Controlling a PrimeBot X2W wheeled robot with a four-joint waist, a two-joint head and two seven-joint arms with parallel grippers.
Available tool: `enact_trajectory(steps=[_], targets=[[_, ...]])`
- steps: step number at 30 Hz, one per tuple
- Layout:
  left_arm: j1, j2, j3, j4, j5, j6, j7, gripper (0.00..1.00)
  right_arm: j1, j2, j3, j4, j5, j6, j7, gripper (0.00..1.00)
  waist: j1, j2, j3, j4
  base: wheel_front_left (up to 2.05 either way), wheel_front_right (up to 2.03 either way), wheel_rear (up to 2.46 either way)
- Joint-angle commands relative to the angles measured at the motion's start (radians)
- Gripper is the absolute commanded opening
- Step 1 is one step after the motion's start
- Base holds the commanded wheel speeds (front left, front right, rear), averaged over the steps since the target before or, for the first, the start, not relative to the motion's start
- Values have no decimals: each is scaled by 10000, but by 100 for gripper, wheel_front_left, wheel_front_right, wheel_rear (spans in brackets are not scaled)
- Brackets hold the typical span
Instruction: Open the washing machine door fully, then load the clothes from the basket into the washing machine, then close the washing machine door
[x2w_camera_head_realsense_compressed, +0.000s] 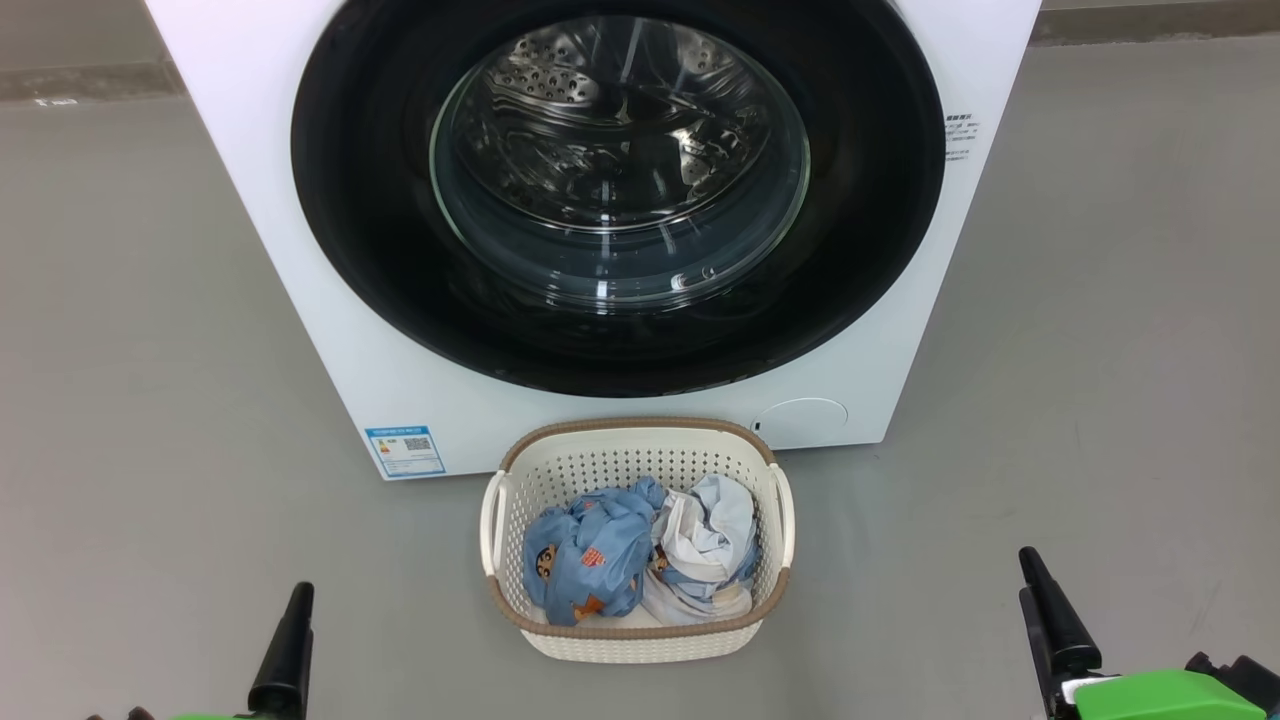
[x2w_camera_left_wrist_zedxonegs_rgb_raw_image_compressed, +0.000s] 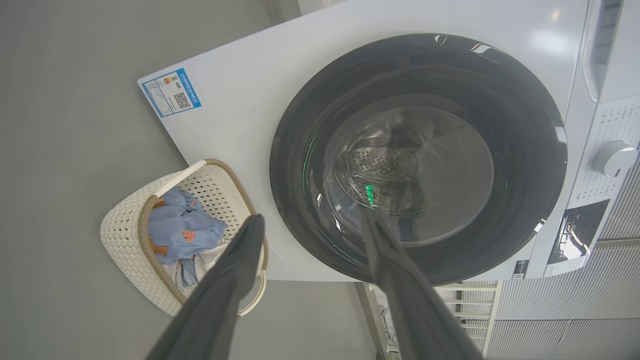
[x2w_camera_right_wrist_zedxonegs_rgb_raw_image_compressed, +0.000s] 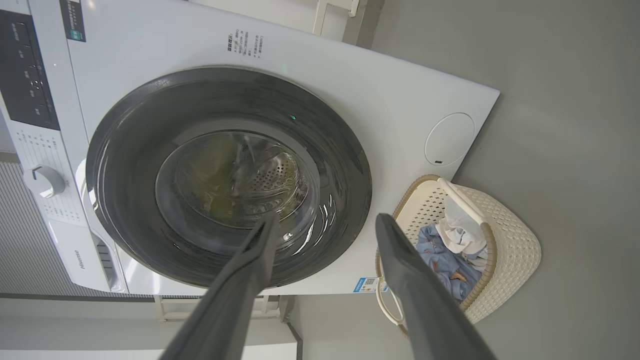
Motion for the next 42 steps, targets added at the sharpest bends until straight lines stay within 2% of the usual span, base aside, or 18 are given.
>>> enact_trajectory(steps=[1, 26, 42], targets=[[-298, 195, 62, -366, 285, -15, -97, 100, -488, -157, 144, -258, -259, 5, -115, 100, -1, -1, 2, -1, 0, 0, 0], [-383, 495, -242, -803, 2946, -21, -802, 100, -851, -597, 922, -155, -2849, 8, -818, 100, -1, -1, 55, -21, 0, 0, 0], [-327, 706, -471, -969, 4872, -25, -1272, 100, -946, -922, 1299, -62, -4963, 10, -1266, 100, -1, -1, -2, -54, 0, 0, 0]])
